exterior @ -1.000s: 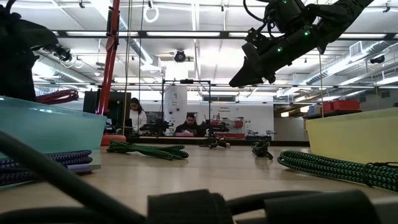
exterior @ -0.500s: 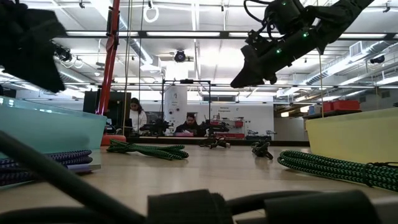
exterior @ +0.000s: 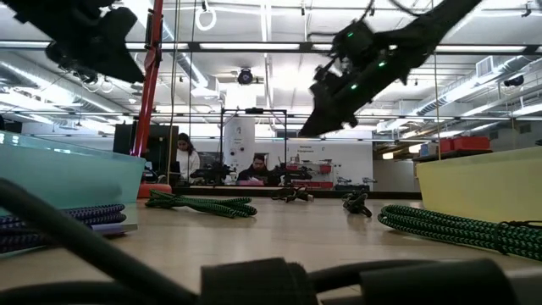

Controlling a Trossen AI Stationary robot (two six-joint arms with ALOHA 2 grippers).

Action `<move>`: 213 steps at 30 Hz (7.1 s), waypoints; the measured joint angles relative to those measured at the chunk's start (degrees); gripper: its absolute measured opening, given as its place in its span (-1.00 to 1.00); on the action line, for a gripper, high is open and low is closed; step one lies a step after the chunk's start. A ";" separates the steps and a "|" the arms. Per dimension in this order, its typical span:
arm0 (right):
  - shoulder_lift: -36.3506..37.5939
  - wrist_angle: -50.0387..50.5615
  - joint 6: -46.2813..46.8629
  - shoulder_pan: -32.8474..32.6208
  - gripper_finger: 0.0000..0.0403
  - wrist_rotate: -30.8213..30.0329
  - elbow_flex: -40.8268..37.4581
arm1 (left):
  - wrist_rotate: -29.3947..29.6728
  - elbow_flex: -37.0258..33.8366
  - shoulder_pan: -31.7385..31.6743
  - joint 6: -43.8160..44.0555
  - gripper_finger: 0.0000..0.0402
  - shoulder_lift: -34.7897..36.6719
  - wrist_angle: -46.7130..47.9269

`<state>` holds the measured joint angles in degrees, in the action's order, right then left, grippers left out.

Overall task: Pick & Place USB Port
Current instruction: Put the black charger cable into the yellow bin

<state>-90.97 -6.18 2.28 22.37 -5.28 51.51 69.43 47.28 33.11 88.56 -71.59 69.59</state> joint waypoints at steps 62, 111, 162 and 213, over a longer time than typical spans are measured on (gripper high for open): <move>-11.89 32.79 2.49 -6.23 -0.88 -1.40 25.29 | -0.35 3.90 -5.32 -17.25 -0.40 -0.02 -7.58; 9.82 93.11 108.50 -65.73 -0.19 -7.86 9.66 | -1.56 3.90 -5.19 -20.74 -0.39 -0.02 -11.07; 9.80 29.05 27.05 1.29 0.16 -1.72 -7.68 | -0.73 3.88 -5.19 -20.88 -0.39 -0.02 -11.09; -0.26 11.97 24.20 1.21 -0.91 -0.77 -6.88 | -0.62 3.85 -5.19 -22.23 -0.39 0.00 -11.62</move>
<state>-91.22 5.79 26.47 23.59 -6.05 44.63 68.82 51.13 27.92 66.32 -71.59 57.98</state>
